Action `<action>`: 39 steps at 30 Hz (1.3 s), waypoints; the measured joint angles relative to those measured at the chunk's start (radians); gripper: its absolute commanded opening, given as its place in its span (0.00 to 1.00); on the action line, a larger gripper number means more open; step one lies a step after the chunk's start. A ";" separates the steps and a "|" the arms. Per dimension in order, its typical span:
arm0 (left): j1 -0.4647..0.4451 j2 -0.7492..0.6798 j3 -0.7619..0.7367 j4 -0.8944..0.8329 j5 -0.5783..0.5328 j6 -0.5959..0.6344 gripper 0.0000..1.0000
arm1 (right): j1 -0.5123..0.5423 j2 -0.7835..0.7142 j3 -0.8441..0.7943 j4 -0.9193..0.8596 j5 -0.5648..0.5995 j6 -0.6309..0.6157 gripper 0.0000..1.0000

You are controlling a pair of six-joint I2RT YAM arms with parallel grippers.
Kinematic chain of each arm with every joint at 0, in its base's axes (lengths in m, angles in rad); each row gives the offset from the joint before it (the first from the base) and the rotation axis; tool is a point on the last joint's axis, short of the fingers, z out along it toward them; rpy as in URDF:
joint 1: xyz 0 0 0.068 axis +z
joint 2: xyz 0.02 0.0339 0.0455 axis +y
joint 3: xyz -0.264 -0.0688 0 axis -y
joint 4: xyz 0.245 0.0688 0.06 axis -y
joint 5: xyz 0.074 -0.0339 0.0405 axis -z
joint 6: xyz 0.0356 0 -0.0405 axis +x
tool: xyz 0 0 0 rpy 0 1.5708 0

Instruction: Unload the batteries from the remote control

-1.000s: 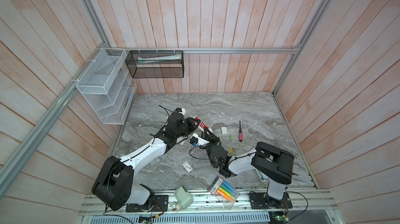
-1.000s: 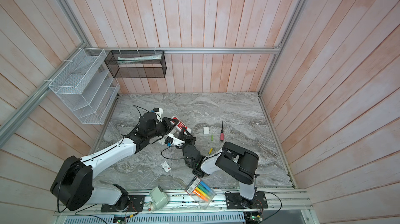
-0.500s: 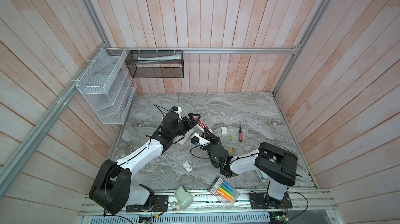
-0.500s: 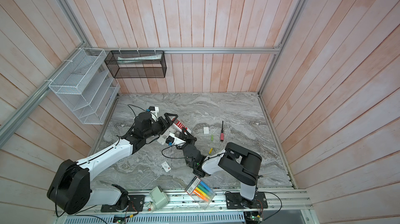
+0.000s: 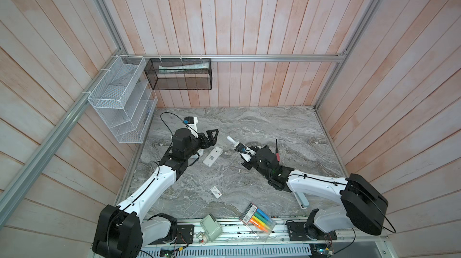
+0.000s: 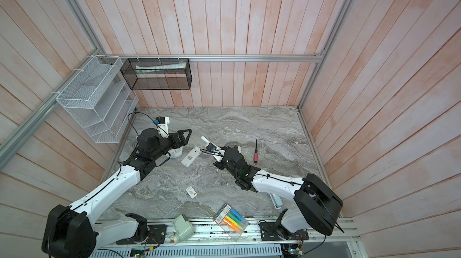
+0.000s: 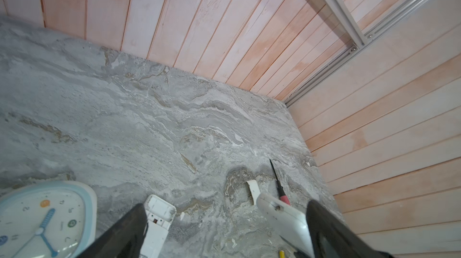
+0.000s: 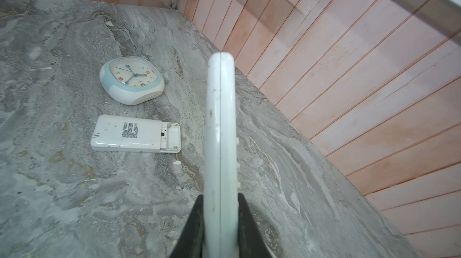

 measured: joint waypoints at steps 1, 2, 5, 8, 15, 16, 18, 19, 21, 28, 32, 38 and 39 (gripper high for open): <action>0.001 -0.010 -0.007 0.005 0.008 0.045 0.99 | -0.020 -0.010 0.010 -0.035 -0.045 0.016 0.00; 0.002 -0.021 -0.018 0.013 0.019 0.092 0.99 | -0.040 -0.019 0.019 -0.072 -0.089 0.029 0.00; 0.003 -0.059 -0.060 0.037 0.068 0.242 1.00 | -0.075 -0.039 0.043 -0.161 -0.198 0.051 0.00; 0.003 -0.084 -0.093 0.044 0.139 0.386 1.00 | -0.094 -0.049 0.058 -0.230 -0.284 0.053 0.00; 0.003 -0.101 -0.117 0.007 0.344 0.736 1.00 | -0.116 -0.072 0.084 -0.380 -0.391 0.017 0.00; 0.003 -0.107 -0.125 0.002 0.364 0.776 1.00 | -0.117 -0.073 0.092 -0.397 -0.399 0.011 0.00; 0.003 -0.113 -0.134 -0.024 0.407 0.867 0.99 | -0.118 -0.073 0.114 -0.433 -0.415 -0.008 0.00; 0.003 -0.113 -0.134 -0.036 0.424 0.904 0.99 | -0.118 -0.073 0.123 -0.446 -0.422 -0.012 0.00; 0.003 -0.110 -0.134 -0.060 0.458 0.975 0.98 | -0.118 -0.073 0.138 -0.466 -0.436 -0.023 0.00; 0.003 -0.036 -0.128 -0.100 0.545 1.133 0.95 | -0.118 -0.073 0.144 -0.491 -0.480 -0.040 0.00; 0.003 0.026 -0.098 -0.117 0.574 1.187 0.92 | -0.118 -0.074 0.144 -0.491 -0.507 -0.049 0.00; 0.003 0.071 -0.057 -0.118 0.616 1.241 0.83 | -0.118 -0.074 0.144 -0.492 -0.531 -0.064 0.00; 0.003 0.079 -0.048 -0.120 0.624 1.250 0.81 | -0.118 -0.074 0.145 -0.493 -0.533 -0.067 0.00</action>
